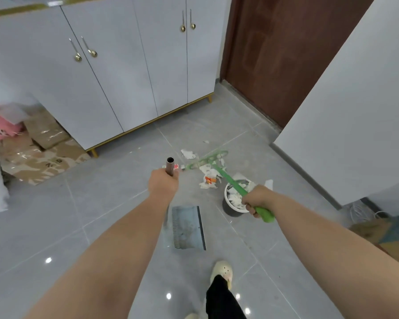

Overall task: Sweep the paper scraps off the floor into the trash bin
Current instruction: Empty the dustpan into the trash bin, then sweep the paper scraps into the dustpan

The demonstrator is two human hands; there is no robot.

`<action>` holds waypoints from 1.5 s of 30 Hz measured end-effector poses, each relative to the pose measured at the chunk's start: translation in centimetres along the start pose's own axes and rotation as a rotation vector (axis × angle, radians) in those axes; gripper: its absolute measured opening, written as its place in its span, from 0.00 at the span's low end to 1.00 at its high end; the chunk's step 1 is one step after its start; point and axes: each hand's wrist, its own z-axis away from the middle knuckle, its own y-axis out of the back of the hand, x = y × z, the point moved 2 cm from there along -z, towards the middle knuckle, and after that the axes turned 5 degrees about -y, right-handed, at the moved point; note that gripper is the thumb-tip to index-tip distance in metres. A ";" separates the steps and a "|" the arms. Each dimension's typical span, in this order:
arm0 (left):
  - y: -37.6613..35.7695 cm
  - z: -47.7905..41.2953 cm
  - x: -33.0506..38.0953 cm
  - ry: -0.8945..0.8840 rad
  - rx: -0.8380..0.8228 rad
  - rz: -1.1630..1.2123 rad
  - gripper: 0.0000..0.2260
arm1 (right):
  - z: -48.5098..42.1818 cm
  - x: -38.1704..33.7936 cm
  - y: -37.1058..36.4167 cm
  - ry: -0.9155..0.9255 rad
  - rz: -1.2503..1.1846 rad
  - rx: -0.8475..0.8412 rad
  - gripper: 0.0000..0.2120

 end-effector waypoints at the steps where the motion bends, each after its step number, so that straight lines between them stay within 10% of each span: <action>1: 0.2 -0.4 -0.1 0.027 0.015 0.005 0.19 | -0.4 -0.3 -0.4 0.009 0.022 -0.018 0.10; 45: 1.5 -25.9 -18.3 0.465 0.153 0.183 0.13 | -23.0 -22.7 -16.2 0.040 0.277 -0.133 0.08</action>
